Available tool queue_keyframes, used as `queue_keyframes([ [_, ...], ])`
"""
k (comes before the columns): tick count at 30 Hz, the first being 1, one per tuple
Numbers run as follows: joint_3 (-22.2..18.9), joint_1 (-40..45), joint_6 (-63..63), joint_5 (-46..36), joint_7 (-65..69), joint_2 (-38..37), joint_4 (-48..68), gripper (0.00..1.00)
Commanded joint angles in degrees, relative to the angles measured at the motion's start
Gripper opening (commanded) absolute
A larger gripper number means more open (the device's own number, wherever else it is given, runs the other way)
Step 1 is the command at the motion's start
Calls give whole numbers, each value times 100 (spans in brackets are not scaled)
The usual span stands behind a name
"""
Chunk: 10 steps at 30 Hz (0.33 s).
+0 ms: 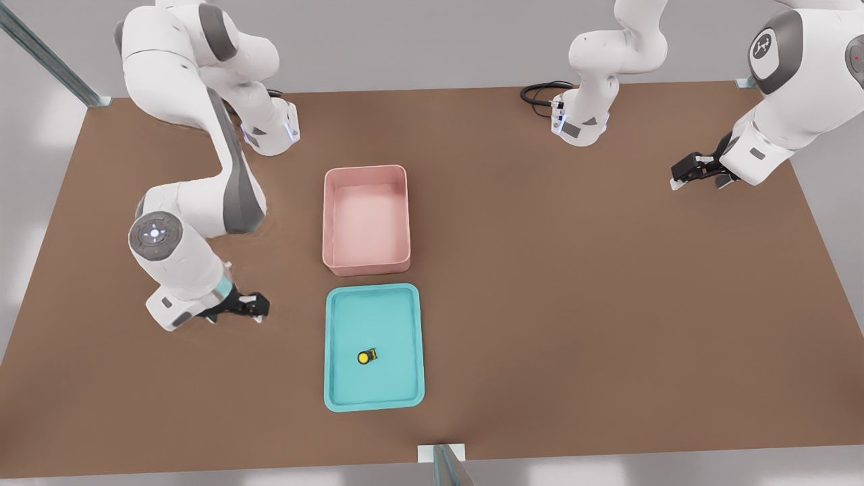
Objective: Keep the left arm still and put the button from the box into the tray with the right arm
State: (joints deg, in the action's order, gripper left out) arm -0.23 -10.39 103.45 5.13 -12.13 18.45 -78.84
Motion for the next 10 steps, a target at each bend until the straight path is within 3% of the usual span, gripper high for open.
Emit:
queue_keyframes([
  [1, -82, -51, -2584, -73, 1389, -852, -281, 100],
  [10, -117, 20, -2664, -276, 1363, -940, -404, 100],
])
